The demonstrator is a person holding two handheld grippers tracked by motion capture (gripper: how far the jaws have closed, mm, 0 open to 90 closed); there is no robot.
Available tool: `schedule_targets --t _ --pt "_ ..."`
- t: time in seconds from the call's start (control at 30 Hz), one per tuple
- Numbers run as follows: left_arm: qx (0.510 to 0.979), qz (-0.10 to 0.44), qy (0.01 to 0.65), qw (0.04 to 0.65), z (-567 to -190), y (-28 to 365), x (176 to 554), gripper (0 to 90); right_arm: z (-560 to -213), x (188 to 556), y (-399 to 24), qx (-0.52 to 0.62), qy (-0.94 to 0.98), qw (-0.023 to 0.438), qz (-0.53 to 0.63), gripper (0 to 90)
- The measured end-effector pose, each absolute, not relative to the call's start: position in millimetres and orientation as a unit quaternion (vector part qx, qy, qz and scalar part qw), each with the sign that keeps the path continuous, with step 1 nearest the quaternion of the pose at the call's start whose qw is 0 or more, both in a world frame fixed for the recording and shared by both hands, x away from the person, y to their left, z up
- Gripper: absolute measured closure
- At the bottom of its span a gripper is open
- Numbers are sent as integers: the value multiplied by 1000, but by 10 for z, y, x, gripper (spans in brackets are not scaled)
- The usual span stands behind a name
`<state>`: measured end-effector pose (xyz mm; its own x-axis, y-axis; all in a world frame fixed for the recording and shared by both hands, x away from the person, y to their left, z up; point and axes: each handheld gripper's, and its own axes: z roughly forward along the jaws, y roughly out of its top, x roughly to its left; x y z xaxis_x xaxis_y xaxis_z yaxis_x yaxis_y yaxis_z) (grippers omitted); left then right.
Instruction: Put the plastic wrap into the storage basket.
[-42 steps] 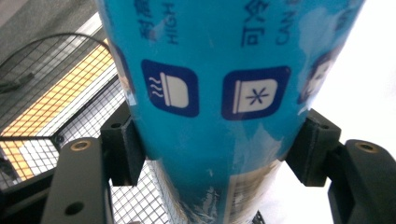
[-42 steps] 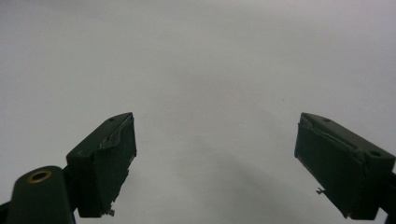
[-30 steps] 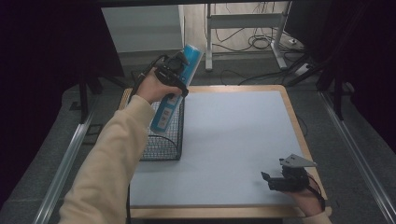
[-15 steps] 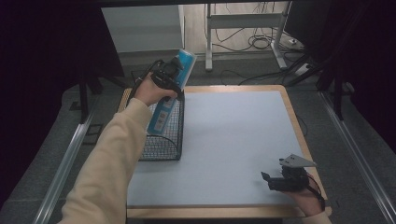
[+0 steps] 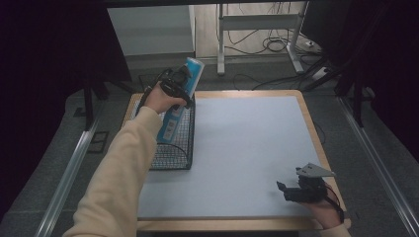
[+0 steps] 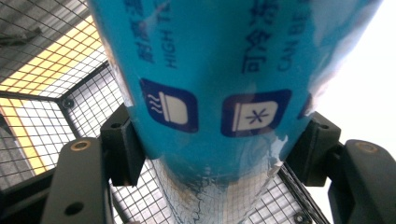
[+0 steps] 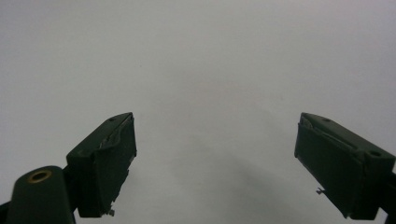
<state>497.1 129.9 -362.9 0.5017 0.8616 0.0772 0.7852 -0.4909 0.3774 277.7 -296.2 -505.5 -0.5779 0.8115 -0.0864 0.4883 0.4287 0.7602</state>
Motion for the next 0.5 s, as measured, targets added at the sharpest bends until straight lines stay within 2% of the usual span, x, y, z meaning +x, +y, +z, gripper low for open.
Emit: schedule_targets --t 0.5 --pt "846 124 498 146 -3863 1358 5196 319 -5051 2783 -2981 405 810 235 354 129"
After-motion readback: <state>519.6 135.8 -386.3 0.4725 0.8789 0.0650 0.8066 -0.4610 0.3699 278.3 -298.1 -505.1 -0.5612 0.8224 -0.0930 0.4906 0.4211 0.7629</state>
